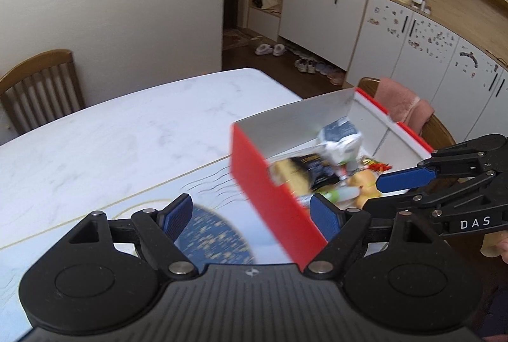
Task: Organize objects
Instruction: 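Withdraw both tools from the box back over the table items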
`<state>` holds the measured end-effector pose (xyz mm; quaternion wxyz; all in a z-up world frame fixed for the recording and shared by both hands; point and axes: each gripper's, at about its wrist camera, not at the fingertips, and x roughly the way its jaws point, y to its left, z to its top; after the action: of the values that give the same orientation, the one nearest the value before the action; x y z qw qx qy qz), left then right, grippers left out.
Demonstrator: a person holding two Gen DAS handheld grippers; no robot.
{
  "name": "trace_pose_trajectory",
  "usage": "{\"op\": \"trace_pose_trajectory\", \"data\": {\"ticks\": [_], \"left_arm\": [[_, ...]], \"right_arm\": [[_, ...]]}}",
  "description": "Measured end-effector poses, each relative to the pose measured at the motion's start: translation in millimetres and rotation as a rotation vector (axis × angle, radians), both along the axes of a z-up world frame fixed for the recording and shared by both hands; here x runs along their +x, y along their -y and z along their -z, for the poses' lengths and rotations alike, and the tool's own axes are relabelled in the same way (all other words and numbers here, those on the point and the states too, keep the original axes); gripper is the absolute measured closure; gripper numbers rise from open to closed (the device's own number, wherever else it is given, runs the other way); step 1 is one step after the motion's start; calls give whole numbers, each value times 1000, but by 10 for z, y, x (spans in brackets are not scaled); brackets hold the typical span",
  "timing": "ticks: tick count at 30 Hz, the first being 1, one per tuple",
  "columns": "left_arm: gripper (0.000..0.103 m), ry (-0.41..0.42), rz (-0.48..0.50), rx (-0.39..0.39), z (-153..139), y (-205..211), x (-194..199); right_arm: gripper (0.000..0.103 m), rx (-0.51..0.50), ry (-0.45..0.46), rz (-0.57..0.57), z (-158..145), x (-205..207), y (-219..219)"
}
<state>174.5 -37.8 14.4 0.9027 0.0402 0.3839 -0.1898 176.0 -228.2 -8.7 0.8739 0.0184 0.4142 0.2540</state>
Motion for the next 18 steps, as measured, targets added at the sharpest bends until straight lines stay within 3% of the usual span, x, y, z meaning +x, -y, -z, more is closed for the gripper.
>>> {"op": "trace_pose_trajectory", "data": {"ticks": [6,8,9,16,18], "left_arm": [[19,-15,-46,-22,57,-526,-132],[19,-23,-64,-28,94,-692,-158],[17,-29,-73,-31,117,-771,-164],[11,-54,-100,-42,303,-1247,-221],[0,-55,-109,-35,343,-1364,-226]], "right_arm": [[59,-12,-26,-21,49,-97,-393],[36,-15,-24,-24,69,-137,-520],[34,-16,-20,-25,73,-156,-579],[29,-33,-49,-35,177,-201,-983],[25,-44,-54,-32,213,-207,-1099]]}}
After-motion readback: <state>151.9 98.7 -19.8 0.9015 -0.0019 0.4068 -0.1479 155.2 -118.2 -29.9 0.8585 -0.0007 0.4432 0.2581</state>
